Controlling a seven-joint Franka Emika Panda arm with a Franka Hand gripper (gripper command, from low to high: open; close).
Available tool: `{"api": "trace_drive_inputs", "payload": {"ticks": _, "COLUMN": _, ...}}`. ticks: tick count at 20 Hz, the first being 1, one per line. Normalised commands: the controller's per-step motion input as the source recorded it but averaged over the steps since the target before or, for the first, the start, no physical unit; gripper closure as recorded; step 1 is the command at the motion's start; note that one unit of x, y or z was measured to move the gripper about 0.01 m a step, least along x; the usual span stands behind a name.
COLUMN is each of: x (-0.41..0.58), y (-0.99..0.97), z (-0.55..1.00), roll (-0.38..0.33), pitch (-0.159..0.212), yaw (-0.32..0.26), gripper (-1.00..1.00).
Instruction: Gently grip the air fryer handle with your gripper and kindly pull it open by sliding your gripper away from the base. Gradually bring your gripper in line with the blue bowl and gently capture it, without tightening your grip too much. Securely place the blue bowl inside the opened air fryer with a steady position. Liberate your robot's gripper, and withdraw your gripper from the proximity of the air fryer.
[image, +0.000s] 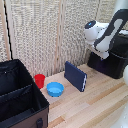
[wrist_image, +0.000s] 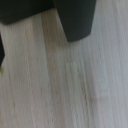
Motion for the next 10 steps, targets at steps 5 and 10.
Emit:
{"api": "trace_drive_inputs", "payload": {"ticks": 5, "x": -0.055, "y": -0.33, "z": -0.21, "roll": -0.124, "pitch": 0.022, "yaw": 0.254, "gripper": -1.00}}
{"api": "trace_drive_inputs", "payload": {"ticks": 10, "x": 0.000, "y": -0.18, "z": -0.12, "roll": -0.161, "pitch": 0.010, "yaw": 0.297, "gripper": -1.00}}
